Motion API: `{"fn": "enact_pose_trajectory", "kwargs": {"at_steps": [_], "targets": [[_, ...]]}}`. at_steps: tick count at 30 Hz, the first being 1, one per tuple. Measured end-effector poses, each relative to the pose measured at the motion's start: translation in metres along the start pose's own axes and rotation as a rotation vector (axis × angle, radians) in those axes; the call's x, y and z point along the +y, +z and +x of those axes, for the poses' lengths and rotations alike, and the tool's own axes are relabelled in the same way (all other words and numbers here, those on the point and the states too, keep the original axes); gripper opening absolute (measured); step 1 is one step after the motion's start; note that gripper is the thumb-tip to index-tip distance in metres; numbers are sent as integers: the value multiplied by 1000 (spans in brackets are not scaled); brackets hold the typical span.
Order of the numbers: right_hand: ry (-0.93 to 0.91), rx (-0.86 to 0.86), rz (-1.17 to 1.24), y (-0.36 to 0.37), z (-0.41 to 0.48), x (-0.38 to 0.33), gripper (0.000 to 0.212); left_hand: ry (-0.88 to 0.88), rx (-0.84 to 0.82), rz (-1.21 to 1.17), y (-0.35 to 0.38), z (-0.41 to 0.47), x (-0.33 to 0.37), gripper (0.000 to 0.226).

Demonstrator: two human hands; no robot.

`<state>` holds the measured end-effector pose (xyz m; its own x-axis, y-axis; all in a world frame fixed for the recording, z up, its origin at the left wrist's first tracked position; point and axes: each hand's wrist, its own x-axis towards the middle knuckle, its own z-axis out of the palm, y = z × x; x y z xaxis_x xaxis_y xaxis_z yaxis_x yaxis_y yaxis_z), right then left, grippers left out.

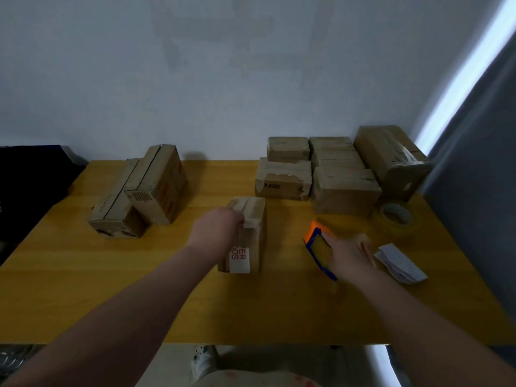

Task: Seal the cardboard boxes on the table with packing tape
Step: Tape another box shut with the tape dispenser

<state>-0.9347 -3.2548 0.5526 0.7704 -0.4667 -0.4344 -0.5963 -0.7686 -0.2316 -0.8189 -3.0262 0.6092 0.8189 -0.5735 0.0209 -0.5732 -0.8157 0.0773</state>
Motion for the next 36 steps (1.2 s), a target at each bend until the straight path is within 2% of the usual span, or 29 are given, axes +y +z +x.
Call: {"fn": "enact_pose_trajectory", "kwargs": {"at_steps": [3,7,10,15,19,23,27,31,36], "targets": [[7,-39,-5,12,4,4,91,-17,-38,5,-21,12,-1,27],[-10,-81,-83,21,7,3,87,9,-113,1,-37,21,-1,24],[-70,-102,-78,25,8,2,75,49,-188,-3,-42,25,2,23],[-147,-13,-42,18,2,-10,56,93,-259,18,-44,30,7,22],[-298,76,140,8,-10,-29,46,103,-308,5,-30,29,9,21],[-357,40,398,2,-23,-52,44,54,-204,-78,-16,23,11,24],[-378,-49,583,2,-29,-67,54,2,-72,-269,-7,19,12,27],[-338,-134,636,5,-28,-74,61,-78,46,-336,-5,13,10,36],[-328,-155,618,8,-29,-83,57,-102,231,-367,-1,-1,8,41]]}}
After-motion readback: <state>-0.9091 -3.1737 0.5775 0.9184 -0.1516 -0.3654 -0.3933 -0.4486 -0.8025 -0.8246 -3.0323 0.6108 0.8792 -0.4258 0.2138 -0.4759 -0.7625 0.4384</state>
